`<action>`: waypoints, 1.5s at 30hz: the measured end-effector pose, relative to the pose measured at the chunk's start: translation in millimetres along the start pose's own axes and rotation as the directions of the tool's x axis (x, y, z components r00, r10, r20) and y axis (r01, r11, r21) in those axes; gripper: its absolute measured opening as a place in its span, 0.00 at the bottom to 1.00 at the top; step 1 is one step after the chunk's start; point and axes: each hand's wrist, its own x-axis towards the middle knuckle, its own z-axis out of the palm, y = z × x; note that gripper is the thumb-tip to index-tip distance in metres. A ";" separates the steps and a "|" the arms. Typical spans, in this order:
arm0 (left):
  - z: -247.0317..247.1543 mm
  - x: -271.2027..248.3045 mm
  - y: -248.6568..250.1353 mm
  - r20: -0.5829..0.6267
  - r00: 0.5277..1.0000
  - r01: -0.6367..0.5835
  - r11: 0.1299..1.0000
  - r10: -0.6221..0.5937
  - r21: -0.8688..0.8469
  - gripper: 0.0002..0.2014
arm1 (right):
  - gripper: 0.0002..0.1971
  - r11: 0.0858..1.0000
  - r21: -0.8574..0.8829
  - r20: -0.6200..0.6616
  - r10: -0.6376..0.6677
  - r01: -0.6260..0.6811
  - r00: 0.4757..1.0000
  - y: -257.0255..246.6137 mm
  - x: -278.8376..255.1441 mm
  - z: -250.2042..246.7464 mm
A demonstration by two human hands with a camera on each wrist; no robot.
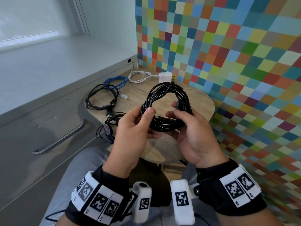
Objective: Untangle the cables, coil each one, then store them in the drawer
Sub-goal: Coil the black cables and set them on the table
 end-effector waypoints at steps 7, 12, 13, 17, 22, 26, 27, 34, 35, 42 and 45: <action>-5.9 3.1 0.8 -0.032 0.999 0.026 0.999 -0.027 -0.019 0.08 | 0.10 0.999 0.040 0.037 -0.021 0.019 0.999 -5.4 3.9 -1.3; -11.0 6.7 0.4 -0.045 0.999 0.005 1.000 -0.006 -0.004 0.07 | 0.09 0.999 0.031 0.045 -0.045 0.044 0.998 -7.0 3.3 -0.4; -11.9 7.0 0.8 -0.048 0.999 0.000 1.000 -0.001 -0.007 0.07 | 0.08 0.999 0.034 0.056 -0.044 0.042 0.997 -7.8 2.9 -0.1; -13.9 7.3 2.5 -0.052 0.999 -0.013 1.000 0.011 -0.028 0.07 | 0.07 0.998 0.059 0.104 0.011 -0.017 0.995 -12.4 2.3 -0.6; -13.0 6.0 2.5 -0.042 0.999 -0.008 0.999 0.006 -0.044 0.07 | 0.06 0.999 0.031 0.084 0.023 -0.026 0.996 -7.5 2.8 0.6; -9.6 3.8 1.4 -0.030 0.999 0.013 0.996 -0.016 -0.087 0.07 | 0.08 0.998 0.032 0.094 0.050 -0.054 0.994 -8.1 3.7 1.1; -8.6 3.1 1.3 -0.016 1.000 0.021 0.995 -0.023 -0.097 0.07 | 0.08 0.997 0.040 0.098 0.066 -0.070 0.993 -9.1 4.4 0.5; -7.1 3.4 1.7 0.026 0.998 0.066 0.981 -0.062 -0.180 0.07 | 0.09 0.983 0.072 0.215 0.151 -0.170 0.965 -16.9 2.2 -2.6; -6.6 2.9 1.4 0.025 0.998 0.068 0.980 -0.065 -0.188 0.07 | 0.09 0.975 0.110 0.242 0.161 -0.192 0.957 -17.9 1.3 -2.4; -1.5 0.3 0.8 -0.007 1.000 0.022 0.983 -0.024 -0.183 0.07 | 0.12 0.959 0.222 0.178 0.136 -0.174 0.975 -13.6 3.3 1.2; -3.8 1.6 1.9 -0.017 1.000 0.011 0.982 -0.014 -0.186 0.07 | 0.12 0.980 0.156 0.129 0.104 -0.124 0.986 -12.4 4.8 0.5</action>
